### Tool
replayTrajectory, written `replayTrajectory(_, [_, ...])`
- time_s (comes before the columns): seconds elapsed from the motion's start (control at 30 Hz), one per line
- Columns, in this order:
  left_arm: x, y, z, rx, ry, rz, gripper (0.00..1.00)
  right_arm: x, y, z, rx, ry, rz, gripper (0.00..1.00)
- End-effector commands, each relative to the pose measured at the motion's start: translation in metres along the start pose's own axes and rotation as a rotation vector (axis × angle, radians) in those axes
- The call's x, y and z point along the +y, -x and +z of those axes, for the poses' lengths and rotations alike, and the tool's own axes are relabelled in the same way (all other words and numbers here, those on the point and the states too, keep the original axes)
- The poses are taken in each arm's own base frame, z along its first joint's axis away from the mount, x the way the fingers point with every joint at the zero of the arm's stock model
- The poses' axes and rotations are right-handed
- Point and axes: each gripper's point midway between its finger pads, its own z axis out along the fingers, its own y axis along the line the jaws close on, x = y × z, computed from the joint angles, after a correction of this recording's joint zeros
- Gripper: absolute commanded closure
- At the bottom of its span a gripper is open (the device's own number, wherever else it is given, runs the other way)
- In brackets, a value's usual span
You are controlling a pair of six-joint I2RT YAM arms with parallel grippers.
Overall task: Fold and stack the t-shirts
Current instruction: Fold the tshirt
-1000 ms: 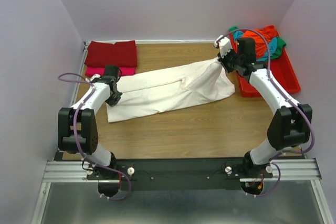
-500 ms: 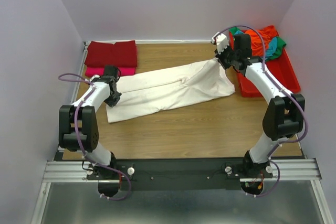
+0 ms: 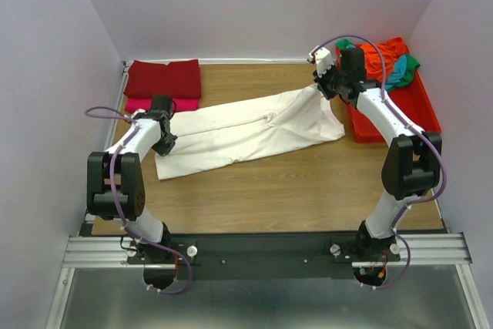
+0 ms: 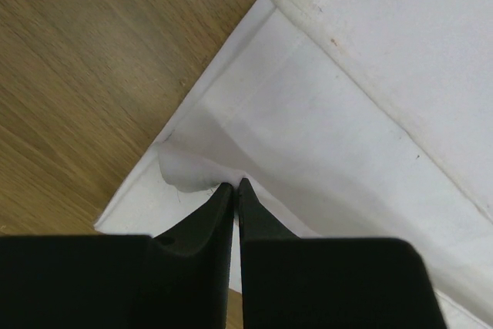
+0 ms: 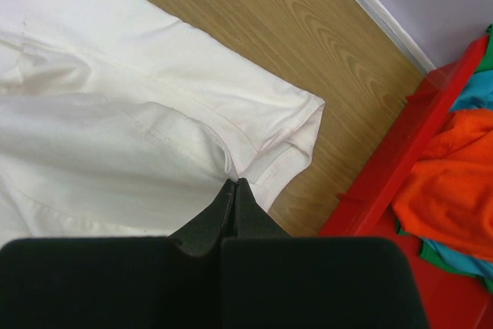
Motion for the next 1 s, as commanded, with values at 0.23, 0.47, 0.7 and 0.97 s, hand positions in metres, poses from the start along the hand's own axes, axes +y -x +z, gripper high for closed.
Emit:
replayTrajectory(0.23, [-0.008, 0.020, 0.004, -0.046, 0.010, 0.003, 0.88, -0.008, 0.003, 0.005, -0.011, -0.013, 0.008, 0.99])
replayTrajectory(0.47, [-0.010, 0.020, 0.007, -0.043, 0.014, 0.013, 0.88, -0.010, -0.001, 0.003, 0.002, -0.028, 0.007, 0.99])
replayTrajectory(0.7, [-0.013, 0.022, 0.009, -0.040, 0.016, 0.032, 0.87, -0.006, -0.006, 0.005, 0.009, -0.015, 0.008, 0.99])
replayTrajectory(0.97, [-0.027, 0.058, -0.033, -0.130, -0.074, 0.067, 0.58, 0.002, -0.011, 0.019, 0.017, 0.026, 0.031, 0.99])
